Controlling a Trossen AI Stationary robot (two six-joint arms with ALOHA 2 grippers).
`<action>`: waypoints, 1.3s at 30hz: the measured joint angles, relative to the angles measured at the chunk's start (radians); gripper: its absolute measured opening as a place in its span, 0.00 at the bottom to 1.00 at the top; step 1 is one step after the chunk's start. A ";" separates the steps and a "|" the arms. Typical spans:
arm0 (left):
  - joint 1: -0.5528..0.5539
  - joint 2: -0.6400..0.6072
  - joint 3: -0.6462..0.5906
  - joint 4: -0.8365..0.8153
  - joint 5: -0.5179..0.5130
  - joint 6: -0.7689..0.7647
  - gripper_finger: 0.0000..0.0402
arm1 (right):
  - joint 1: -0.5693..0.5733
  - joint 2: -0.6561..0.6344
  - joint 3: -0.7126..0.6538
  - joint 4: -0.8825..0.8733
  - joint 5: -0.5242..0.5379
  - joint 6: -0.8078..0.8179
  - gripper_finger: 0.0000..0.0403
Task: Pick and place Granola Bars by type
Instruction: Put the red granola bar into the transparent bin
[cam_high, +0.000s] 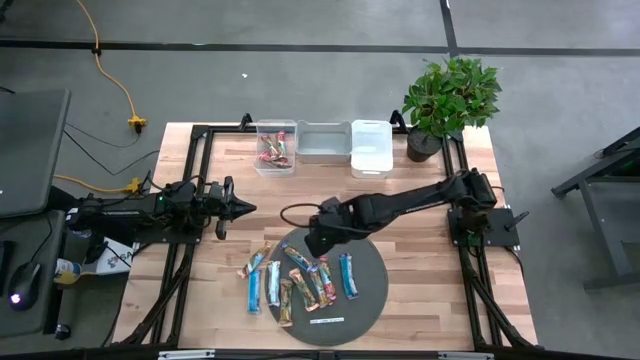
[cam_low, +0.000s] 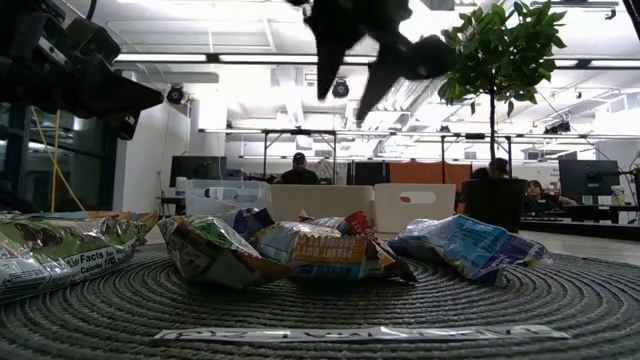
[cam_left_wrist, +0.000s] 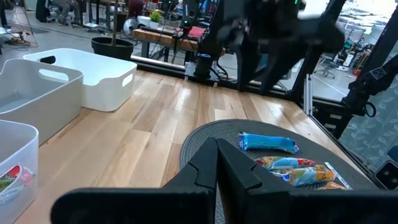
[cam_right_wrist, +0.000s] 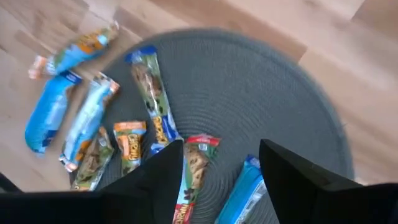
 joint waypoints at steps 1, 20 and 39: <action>0.000 0.000 0.000 0.000 0.000 0.000 0.00 | 0.003 0.000 -0.025 0.014 -0.012 0.016 0.48; 0.000 0.000 0.000 0.000 0.000 0.000 0.00 | 0.113 0.004 -0.221 0.231 -0.078 0.268 0.48; 0.000 0.000 0.000 0.000 0.000 0.000 0.00 | 0.140 0.098 -0.221 0.375 -0.099 0.299 0.48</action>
